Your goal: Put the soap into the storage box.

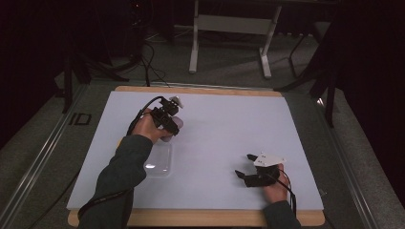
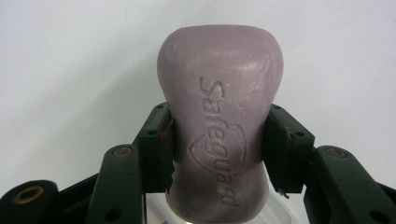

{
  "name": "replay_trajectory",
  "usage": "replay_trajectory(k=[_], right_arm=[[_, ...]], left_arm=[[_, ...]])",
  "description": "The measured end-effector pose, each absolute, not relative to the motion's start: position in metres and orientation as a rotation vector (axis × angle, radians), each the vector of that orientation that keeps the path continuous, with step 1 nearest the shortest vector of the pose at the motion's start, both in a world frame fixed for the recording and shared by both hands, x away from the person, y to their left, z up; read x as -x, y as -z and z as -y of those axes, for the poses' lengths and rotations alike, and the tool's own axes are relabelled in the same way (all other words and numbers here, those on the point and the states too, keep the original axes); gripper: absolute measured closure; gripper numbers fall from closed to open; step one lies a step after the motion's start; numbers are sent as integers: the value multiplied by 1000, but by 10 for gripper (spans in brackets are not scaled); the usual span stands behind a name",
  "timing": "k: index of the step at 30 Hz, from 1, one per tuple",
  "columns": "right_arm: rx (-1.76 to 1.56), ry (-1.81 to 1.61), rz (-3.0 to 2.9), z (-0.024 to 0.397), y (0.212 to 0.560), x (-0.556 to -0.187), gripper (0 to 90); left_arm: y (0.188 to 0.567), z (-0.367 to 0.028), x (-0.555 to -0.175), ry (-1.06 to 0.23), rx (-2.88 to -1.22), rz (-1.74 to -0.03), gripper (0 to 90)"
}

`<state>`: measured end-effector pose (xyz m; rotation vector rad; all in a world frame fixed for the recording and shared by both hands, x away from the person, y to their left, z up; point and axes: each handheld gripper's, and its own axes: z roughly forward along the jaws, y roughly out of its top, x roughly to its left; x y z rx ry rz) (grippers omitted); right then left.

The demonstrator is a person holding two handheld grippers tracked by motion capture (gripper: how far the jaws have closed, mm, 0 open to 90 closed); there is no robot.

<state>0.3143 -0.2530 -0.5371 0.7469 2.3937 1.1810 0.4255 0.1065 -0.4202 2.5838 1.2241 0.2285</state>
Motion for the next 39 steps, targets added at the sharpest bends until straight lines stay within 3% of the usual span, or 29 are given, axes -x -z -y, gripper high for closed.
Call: replay_trajectory(k=[39], right_arm=[[-743,-1178,-2388,253,537,-314,196]], left_arm=[[419,-138,-406,-247,-2551,-1288,499]])
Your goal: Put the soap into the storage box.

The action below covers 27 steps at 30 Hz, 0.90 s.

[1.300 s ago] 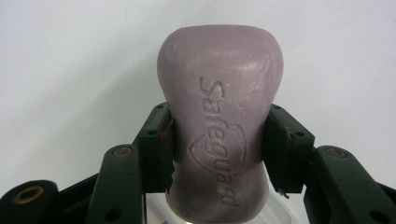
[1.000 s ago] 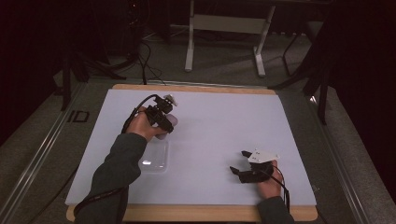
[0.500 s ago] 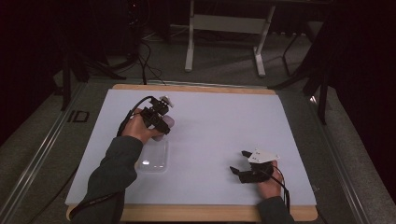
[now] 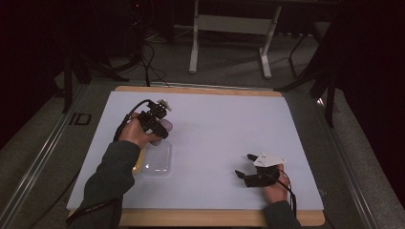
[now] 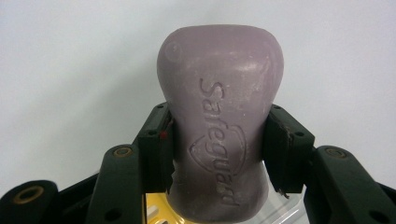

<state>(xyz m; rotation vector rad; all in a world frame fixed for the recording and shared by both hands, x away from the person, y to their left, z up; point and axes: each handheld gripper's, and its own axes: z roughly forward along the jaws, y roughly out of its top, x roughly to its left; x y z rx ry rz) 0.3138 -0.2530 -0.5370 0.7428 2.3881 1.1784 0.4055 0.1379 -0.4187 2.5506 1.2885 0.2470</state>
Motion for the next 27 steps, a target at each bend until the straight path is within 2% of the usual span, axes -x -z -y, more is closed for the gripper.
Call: replay_trajectory(k=[27], right_arm=[[-741,-1178,-2389,253,537,-314,196]], left_arm=[[424,-161,-398,-242,-2548,-1348,499]])
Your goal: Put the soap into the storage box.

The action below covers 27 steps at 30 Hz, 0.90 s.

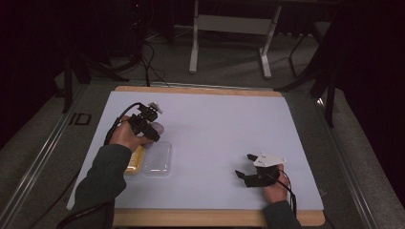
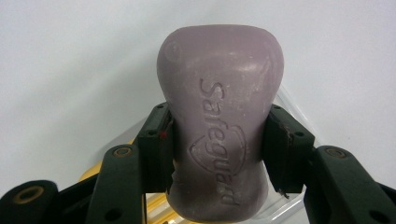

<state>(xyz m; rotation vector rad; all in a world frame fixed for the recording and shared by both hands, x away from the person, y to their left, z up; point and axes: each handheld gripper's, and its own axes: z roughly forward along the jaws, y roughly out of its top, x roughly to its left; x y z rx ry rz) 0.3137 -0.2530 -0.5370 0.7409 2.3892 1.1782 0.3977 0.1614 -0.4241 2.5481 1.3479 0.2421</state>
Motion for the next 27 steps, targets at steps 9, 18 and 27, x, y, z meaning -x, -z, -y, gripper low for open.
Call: replay_trajectory(k=[9,18,27], right_arm=[[-739,-1176,-2390,253,537,-314,196],[-737,-1175,-2391,253,537,-314,196],[-737,-1172,-2392,252,537,-313,196]], left_arm=[[422,-166,-394,-247,-2542,-1355,499],[423,-172,-392,-255,-2555,-1370,499],[424,-179,-389,-249,-2542,-1396,499]])
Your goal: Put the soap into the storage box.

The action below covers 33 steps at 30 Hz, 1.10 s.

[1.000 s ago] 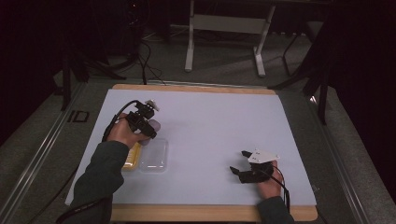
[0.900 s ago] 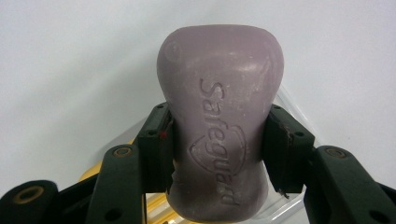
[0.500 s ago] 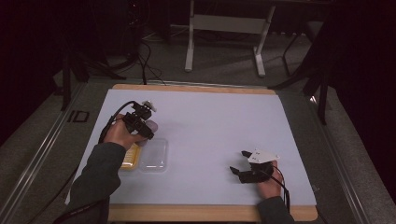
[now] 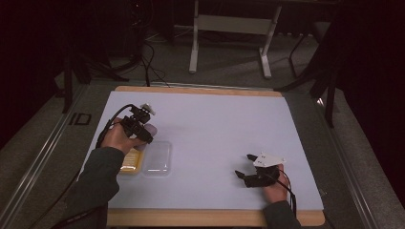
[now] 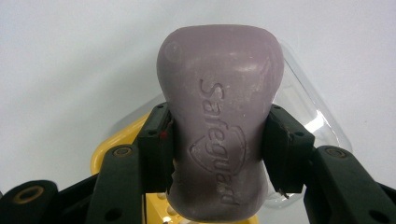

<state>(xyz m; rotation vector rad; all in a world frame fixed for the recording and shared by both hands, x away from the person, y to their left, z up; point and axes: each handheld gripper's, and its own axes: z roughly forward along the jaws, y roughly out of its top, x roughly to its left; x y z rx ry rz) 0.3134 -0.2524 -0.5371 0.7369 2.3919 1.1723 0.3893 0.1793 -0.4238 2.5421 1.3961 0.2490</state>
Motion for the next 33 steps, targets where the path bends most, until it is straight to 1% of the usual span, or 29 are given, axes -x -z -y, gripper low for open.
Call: replay_trajectory(k=[33], right_arm=[[-734,-1163,-2391,252,537,-313,196]], left_arm=[[434,-206,-376,-208,-2472,-1495,498]])
